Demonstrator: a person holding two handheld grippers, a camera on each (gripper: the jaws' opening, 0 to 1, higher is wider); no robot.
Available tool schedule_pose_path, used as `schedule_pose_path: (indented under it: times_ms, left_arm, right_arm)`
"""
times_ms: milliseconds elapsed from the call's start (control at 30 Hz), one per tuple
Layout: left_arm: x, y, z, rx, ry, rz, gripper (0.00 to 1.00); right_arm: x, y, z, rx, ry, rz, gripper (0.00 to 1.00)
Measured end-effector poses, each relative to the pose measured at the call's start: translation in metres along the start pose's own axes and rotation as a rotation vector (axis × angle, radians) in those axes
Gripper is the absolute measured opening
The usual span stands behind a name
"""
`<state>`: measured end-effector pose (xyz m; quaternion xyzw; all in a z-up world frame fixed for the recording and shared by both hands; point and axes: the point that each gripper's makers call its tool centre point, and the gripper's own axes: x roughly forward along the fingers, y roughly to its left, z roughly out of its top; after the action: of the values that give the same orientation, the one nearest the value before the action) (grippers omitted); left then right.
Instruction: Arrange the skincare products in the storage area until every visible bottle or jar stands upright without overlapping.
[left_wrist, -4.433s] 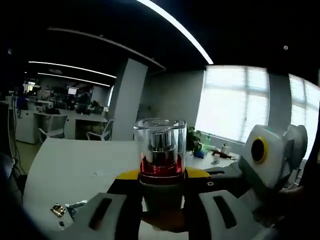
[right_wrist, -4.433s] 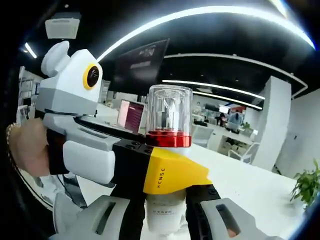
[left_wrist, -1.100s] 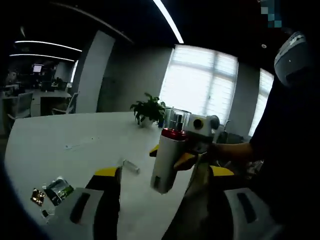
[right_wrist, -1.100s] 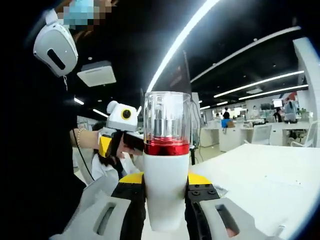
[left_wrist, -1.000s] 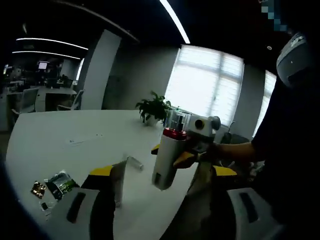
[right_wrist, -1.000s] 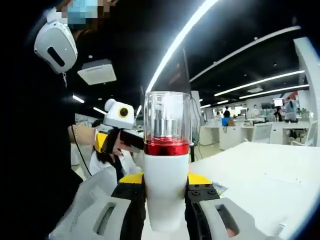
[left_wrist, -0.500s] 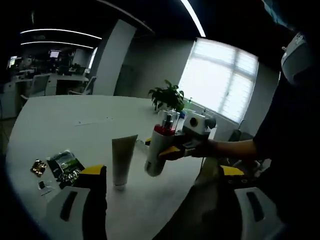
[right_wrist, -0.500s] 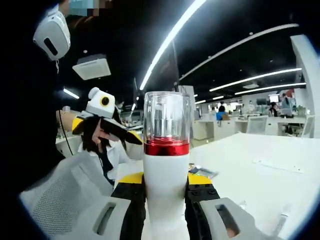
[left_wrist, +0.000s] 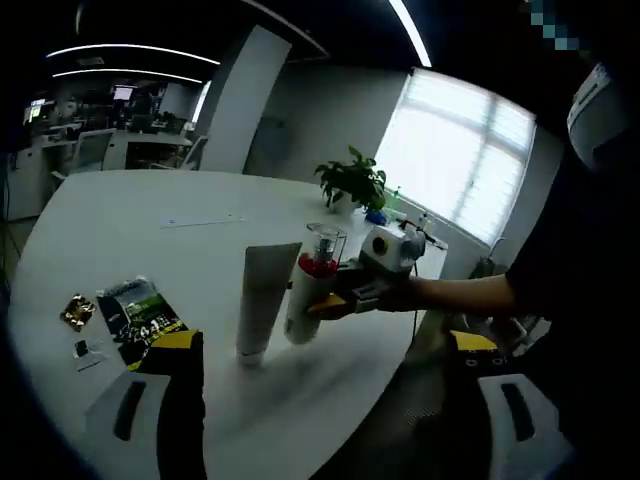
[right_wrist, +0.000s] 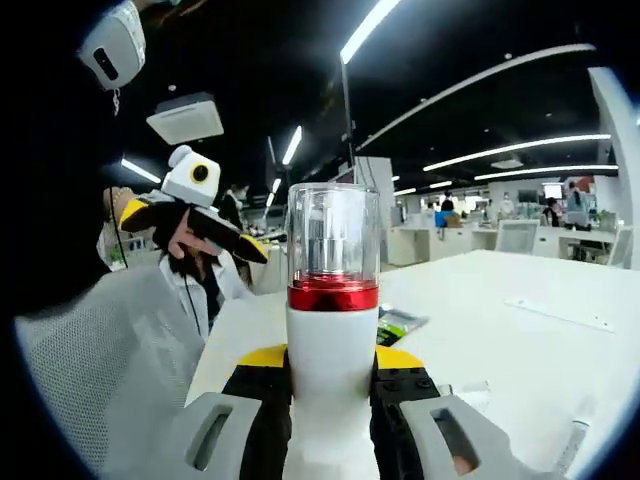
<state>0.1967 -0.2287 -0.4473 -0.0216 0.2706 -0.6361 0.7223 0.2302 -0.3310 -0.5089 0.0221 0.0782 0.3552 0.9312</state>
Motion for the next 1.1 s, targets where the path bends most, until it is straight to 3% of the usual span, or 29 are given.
schedule_pose_path:
  times_ms: [100, 400, 767, 1100]
  left_arm:
    - [0.005, -0.006, -0.003, -0.016, 0.009, 0.004, 0.93]
    - [0.003, -0.001, -0.011, -0.048, 0.032, 0.029, 0.9]
    - [0.011, 0.0, -0.012, -0.064, 0.022, 0.017, 0.89]
    - [0.009, 0.003, -0.013, -0.07, 0.022, 0.02, 0.88]
  right_arm:
    - [0.004, -0.004, -0.007, 0.002, 0.005, 0.009, 0.2]
    - [0.008, -0.011, -0.022, -0.021, 0.03, 0.03, 0.2]
    - [0.002, -0.002, -0.024, -0.09, 0.055, 0.091, 0.2]
    - [0.015, -0.002, -0.025, -0.117, 0.071, 0.13, 0.21]
